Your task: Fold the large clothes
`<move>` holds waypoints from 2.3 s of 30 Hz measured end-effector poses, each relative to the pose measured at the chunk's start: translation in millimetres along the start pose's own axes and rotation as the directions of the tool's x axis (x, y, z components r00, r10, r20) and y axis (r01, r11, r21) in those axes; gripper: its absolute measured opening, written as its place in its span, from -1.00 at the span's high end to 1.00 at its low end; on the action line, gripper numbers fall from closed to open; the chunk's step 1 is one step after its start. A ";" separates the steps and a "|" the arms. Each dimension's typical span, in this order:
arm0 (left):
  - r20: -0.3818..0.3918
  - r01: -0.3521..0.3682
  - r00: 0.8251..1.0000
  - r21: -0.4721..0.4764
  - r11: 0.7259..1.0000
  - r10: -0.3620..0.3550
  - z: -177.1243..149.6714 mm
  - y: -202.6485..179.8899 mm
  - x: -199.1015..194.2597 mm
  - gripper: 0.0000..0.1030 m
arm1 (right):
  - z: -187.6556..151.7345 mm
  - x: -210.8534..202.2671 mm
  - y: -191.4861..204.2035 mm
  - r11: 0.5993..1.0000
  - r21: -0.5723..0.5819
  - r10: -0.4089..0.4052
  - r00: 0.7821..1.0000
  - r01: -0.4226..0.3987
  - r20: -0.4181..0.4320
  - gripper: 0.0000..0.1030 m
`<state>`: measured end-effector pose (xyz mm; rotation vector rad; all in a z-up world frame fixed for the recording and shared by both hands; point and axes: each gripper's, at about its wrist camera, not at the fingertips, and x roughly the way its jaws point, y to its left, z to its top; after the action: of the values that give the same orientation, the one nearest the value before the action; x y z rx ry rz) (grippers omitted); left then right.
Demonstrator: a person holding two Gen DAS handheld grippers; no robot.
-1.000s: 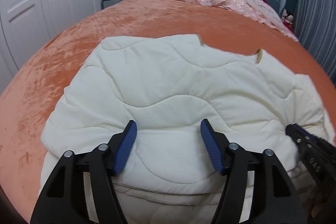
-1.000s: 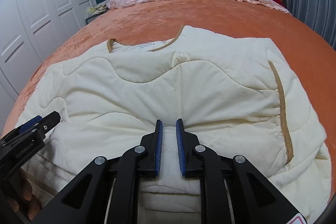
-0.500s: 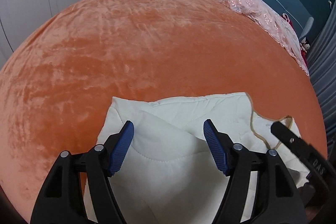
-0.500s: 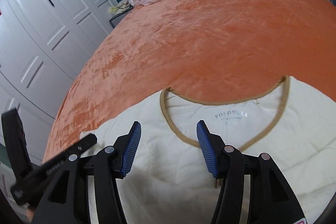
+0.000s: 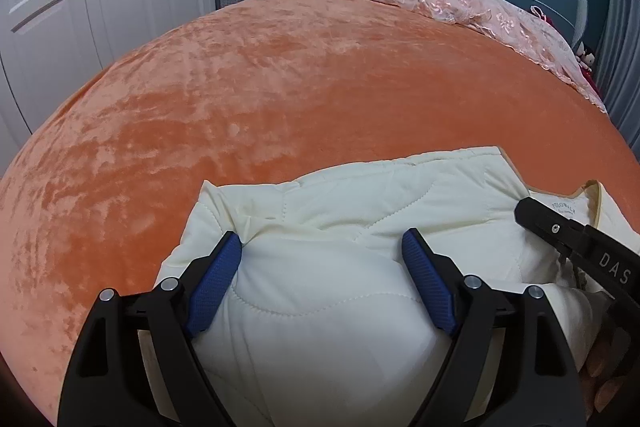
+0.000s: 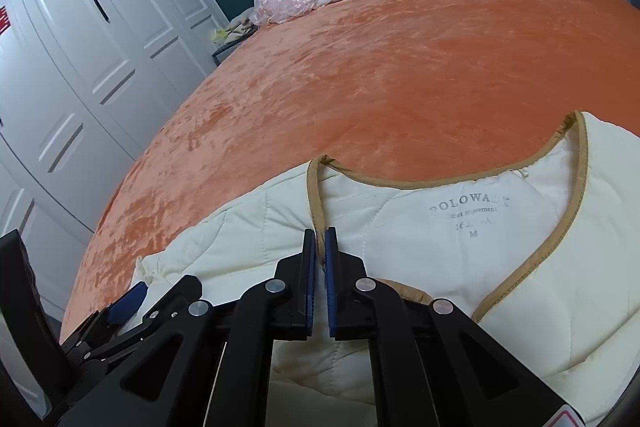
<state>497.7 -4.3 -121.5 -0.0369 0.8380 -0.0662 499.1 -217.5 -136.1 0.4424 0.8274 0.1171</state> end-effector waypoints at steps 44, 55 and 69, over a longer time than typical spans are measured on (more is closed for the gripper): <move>-0.209 0.312 0.940 0.213 0.926 -0.269 35.8 -232.1 -10.7 -0.69 | 18.0 -147.2 -253.7 0.873 0.404 -0.287 0.957 0.274 -0.031 0.00; -0.179 0.194 0.973 0.308 0.931 -0.144 -3.4 -253.3 27.2 0.03 | 7.2 -145.2 -213.5 0.894 0.193 -0.427 0.899 0.404 0.097 0.77; -0.106 0.182 0.982 0.297 0.938 -0.157 -10.7 -253.4 30.2 -0.01 | -2.0 -133.1 -219.7 0.870 0.172 -0.480 0.874 0.462 0.080 0.73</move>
<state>498.7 -259.3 -136.1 0.1864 0.8961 -0.3620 392.4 -451.2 -139.2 0.3695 0.8063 -0.4270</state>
